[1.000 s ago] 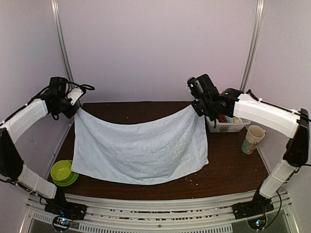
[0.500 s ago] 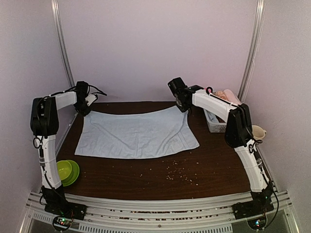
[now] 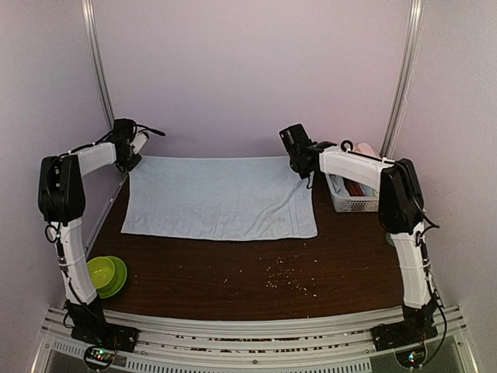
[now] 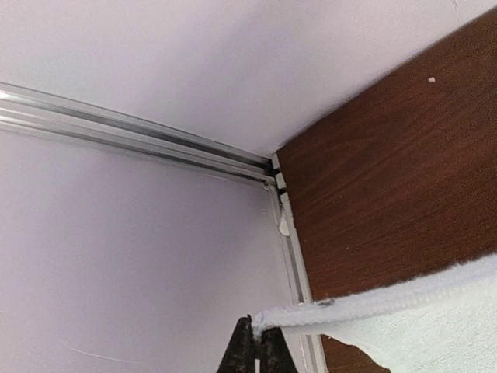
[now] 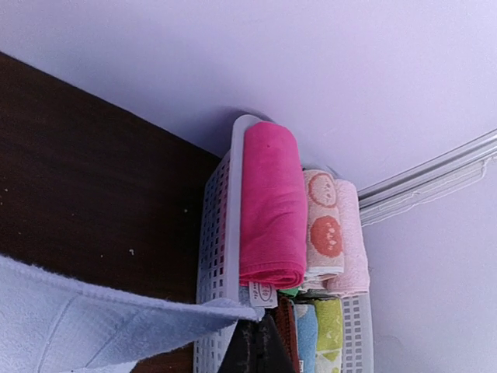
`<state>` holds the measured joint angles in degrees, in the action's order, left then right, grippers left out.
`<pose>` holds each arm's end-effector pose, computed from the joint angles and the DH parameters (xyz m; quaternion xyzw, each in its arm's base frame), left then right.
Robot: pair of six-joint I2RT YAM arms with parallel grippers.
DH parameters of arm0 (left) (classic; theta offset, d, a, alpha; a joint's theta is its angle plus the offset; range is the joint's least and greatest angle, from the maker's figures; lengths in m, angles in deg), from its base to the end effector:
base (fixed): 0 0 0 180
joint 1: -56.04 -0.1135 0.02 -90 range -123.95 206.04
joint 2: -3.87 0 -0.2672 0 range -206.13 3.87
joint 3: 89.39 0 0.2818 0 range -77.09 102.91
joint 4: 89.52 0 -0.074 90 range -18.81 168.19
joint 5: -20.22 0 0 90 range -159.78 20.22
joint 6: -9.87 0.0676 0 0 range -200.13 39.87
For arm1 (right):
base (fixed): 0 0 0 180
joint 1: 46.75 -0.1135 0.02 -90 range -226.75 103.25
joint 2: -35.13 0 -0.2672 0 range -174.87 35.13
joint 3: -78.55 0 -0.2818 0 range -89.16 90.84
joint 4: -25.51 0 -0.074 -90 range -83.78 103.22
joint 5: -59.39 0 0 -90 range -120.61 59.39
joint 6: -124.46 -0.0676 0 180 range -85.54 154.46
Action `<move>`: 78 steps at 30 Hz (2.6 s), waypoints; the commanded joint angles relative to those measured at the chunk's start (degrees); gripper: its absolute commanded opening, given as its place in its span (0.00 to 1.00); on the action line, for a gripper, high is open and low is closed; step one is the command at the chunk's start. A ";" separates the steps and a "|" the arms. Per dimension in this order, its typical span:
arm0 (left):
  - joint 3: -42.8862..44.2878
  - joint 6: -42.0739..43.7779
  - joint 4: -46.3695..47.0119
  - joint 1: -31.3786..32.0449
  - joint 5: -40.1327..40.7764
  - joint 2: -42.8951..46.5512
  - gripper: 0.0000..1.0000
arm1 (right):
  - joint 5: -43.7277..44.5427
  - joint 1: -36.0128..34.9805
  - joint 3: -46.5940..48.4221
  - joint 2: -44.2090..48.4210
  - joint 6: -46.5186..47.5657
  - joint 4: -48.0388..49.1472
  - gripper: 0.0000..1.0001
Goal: Roll the towels
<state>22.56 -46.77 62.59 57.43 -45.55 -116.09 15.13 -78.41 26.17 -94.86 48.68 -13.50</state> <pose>0.5429 0.0146 0.2262 0.1689 0.8595 0.3021 0.3760 0.5056 0.2549 0.2265 -0.1799 0.8356 -0.2926 0.4286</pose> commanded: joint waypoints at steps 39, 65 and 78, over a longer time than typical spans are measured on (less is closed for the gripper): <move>-17.92 11.91 13.97 -0.57 -6.01 7.64 0.00 | -2.63 -2.26 -16.61 5.37 7.57 9.03 0.00; -28.61 18.21 8.26 -3.60 -14.67 15.16 0.00 | -9.15 -4.78 -32.25 14.74 7.81 5.71 0.00; -22.41 15.88 2.43 -3.61 -15.28 11.67 0.00 | -13.49 -3.97 -23.67 9.81 14.62 -0.30 0.40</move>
<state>-2.97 -29.68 65.94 54.24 -60.57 -103.55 2.69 -83.04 -1.94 -83.08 60.46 -10.09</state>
